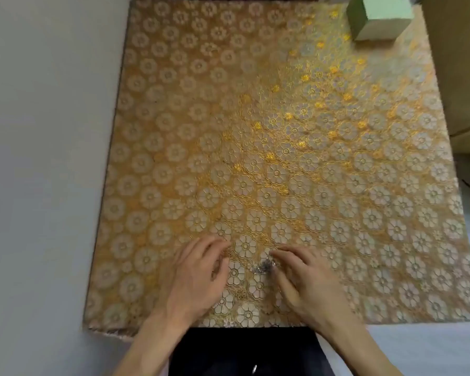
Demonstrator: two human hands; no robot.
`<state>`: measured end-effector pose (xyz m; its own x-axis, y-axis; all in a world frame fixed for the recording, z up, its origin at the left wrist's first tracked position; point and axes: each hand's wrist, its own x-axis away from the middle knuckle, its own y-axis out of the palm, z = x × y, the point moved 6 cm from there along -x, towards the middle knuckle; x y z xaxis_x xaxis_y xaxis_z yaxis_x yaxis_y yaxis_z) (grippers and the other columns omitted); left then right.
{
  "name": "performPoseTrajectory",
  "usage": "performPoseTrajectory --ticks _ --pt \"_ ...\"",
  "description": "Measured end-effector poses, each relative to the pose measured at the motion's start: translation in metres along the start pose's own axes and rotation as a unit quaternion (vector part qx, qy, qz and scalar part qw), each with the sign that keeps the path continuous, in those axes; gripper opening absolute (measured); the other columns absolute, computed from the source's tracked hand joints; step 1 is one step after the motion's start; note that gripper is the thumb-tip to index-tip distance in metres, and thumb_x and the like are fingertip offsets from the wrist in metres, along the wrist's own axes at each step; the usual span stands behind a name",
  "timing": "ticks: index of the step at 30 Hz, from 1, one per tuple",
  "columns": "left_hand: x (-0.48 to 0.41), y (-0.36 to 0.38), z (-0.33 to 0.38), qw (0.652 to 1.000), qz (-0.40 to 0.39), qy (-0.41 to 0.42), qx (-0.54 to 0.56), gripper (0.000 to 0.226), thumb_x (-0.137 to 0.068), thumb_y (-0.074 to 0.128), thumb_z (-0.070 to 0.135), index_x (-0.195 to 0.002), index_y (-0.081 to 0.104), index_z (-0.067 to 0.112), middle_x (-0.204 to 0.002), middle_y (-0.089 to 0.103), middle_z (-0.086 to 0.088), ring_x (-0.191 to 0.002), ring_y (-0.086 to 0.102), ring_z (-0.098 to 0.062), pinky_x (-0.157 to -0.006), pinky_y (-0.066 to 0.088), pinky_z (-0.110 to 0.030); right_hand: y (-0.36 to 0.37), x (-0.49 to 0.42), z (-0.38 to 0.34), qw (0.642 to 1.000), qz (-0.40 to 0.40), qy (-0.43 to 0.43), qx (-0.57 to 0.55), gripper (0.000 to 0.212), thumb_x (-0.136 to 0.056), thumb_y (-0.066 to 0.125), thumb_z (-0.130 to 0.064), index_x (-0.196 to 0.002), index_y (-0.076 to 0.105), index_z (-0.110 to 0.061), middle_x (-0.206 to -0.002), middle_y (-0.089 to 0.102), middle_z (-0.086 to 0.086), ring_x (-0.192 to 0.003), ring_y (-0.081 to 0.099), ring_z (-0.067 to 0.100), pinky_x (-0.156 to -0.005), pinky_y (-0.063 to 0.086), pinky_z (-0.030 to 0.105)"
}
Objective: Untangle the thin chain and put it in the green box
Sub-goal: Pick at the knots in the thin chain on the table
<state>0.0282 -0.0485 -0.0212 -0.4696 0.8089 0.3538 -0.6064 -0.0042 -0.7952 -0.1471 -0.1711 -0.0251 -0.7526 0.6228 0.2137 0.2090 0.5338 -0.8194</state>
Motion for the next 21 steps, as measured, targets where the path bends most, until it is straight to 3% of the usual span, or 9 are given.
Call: performPoseTrajectory --ticks 2,4,10,14,16,19,21 --pt "0.004 0.018 -0.013 0.997 0.060 0.048 0.016 0.044 -0.094 0.041 0.045 -0.131 0.060 0.031 -0.137 0.057 0.012 -0.130 0.047 -0.009 -0.111 0.042 -0.054 0.011 -0.001 0.003 0.999 0.030 -0.010 0.024 0.041 -0.093 0.048 -0.050 -0.120 0.070 -0.029 -0.119 0.062 -0.013 -0.109 0.053 0.012 -0.089 0.045 0.024" --pt "0.006 0.039 -0.025 0.988 0.111 0.104 0.002 0.039 -0.093 0.050 0.039 -0.130 0.057 0.029 -0.136 0.060 0.004 -0.127 0.052 -0.017 -0.104 0.047 -0.055 0.021 -0.003 0.009 0.996 0.080 -0.023 0.037 0.039 -0.091 0.052 -0.047 -0.118 0.071 -0.026 -0.116 0.063 -0.010 -0.105 0.054 0.014 -0.087 0.045 0.024" --pt "0.015 0.066 -0.036 0.978 0.147 0.140 -0.052 0.044 -0.101 0.044 0.040 -0.144 0.047 0.027 -0.155 0.042 0.003 -0.148 0.031 -0.016 -0.122 0.024 -0.049 0.037 0.012 0.017 0.978 0.198 -0.063 0.018 0.033 -0.092 0.059 -0.039 -0.111 0.074 -0.017 -0.116 0.066 -0.006 -0.107 0.055 0.018 -0.093 0.047 0.030" --pt "0.019 0.062 -0.032 0.977 0.153 0.138 -0.060 0.047 -0.103 0.035 0.043 -0.147 0.045 0.028 -0.158 0.038 0.005 -0.150 0.026 -0.015 -0.125 0.018 -0.046 0.047 0.021 0.015 0.969 0.237 -0.071 0.014 0.029 -0.093 0.060 -0.038 -0.108 0.073 -0.016 -0.118 0.067 -0.003 -0.110 0.056 0.020 -0.101 0.033 0.019" --pt "0.024 0.060 -0.030 0.977 0.156 0.133 -0.060 0.048 -0.104 0.033 0.044 -0.148 0.044 0.029 -0.159 0.035 0.007 -0.151 0.024 -0.014 -0.125 0.017 -0.044 0.047 0.024 0.015 0.969 0.242 -0.046 -0.014 0.019 -0.093 0.066 -0.031 -0.105 0.071 -0.017 -0.115 0.068 -0.004 -0.109 0.057 0.020 -0.098 0.031 0.016" --pt "0.032 0.059 -0.030 0.975 0.172 0.130 -0.051 0.046 -0.106 0.035 0.043 -0.150 0.042 0.032 -0.161 0.033 0.009 -0.152 0.020 -0.011 -0.125 0.005 -0.035 0.045 0.031 0.011 0.968 0.242 -0.028 -0.068 0.010 -0.088 0.074 -0.019 -0.096 0.068 -0.019 -0.102 0.066 -0.007 -0.098 0.058 0.014 -0.088 0.044 0.026" --pt "0.033 0.059 -0.030 0.974 0.179 0.127 -0.049 0.046 -0.106 0.034 0.044 -0.151 0.039 0.034 -0.162 0.030 0.012 -0.152 0.017 -0.009 -0.124 0.000 -0.032 0.040 0.037 0.008 0.965 0.233 -0.015 -0.121 0.008 -0.088 0.075 -0.019 -0.092 0.069 -0.023 -0.095 0.066 -0.012 -0.088 0.061 0.004 -0.080 0.049 0.022"
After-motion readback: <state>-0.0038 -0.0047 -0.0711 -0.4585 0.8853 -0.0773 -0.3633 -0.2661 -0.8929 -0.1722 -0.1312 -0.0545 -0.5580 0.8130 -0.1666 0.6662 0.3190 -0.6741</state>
